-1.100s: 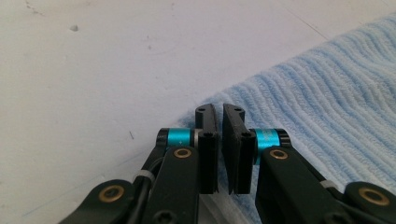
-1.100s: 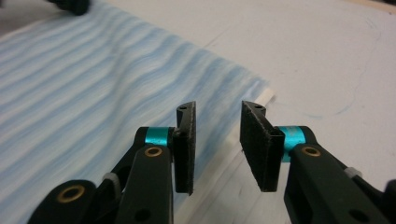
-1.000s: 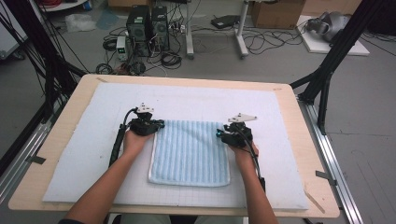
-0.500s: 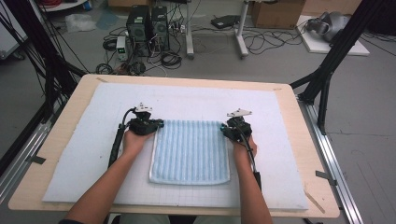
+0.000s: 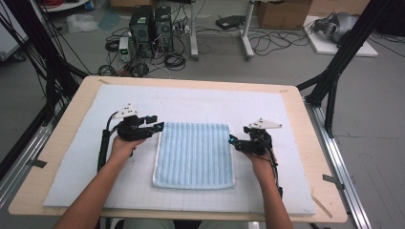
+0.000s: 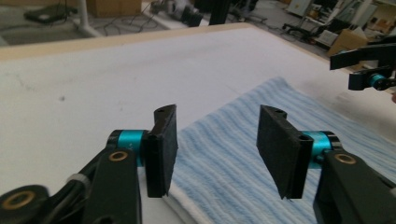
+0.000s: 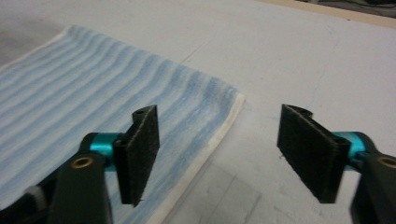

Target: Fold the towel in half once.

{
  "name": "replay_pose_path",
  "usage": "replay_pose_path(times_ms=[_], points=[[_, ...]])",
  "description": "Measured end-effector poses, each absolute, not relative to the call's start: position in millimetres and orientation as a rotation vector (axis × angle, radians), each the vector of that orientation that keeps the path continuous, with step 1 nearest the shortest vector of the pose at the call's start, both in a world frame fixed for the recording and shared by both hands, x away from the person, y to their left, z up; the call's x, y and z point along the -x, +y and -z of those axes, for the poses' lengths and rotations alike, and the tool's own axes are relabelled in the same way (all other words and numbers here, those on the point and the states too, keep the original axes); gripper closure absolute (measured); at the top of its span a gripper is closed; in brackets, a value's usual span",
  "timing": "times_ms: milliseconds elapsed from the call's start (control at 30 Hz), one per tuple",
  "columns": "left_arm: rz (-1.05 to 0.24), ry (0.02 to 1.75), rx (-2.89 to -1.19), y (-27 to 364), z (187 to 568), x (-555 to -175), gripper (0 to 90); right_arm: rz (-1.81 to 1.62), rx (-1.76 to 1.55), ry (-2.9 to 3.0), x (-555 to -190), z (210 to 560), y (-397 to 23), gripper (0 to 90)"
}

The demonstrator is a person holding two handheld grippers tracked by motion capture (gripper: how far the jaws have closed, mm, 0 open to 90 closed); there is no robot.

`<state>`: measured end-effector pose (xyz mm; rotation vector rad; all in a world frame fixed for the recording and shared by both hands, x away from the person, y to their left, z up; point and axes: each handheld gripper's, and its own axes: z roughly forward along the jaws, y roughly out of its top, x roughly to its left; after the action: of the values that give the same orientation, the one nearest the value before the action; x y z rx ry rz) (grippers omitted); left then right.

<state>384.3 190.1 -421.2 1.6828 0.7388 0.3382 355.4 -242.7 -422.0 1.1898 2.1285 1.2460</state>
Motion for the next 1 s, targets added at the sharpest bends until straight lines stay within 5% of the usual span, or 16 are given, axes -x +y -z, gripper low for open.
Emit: replay_pose_path(times_ms=[100, 367, 1000], points=[[-0.377, 0.673, -1.674, 191.8, 418.8, -372.5, 44.2, -1.260, -1.190, 2.106, -346.2, 419.9, -246.1, 11.3], [-0.359, 0.779, -1.605, 200.5, 420.1, -352.4, 14.8, -1.229, -1.058, 2.134, -324.9, 419.9, -249.9, 11.3], [-0.390, 0.846, -1.623, 217.5, 428.9, -341.8, 15.6, -1.230, -1.056, 2.118, -317.9, 418.3, -247.6, 11.3]])
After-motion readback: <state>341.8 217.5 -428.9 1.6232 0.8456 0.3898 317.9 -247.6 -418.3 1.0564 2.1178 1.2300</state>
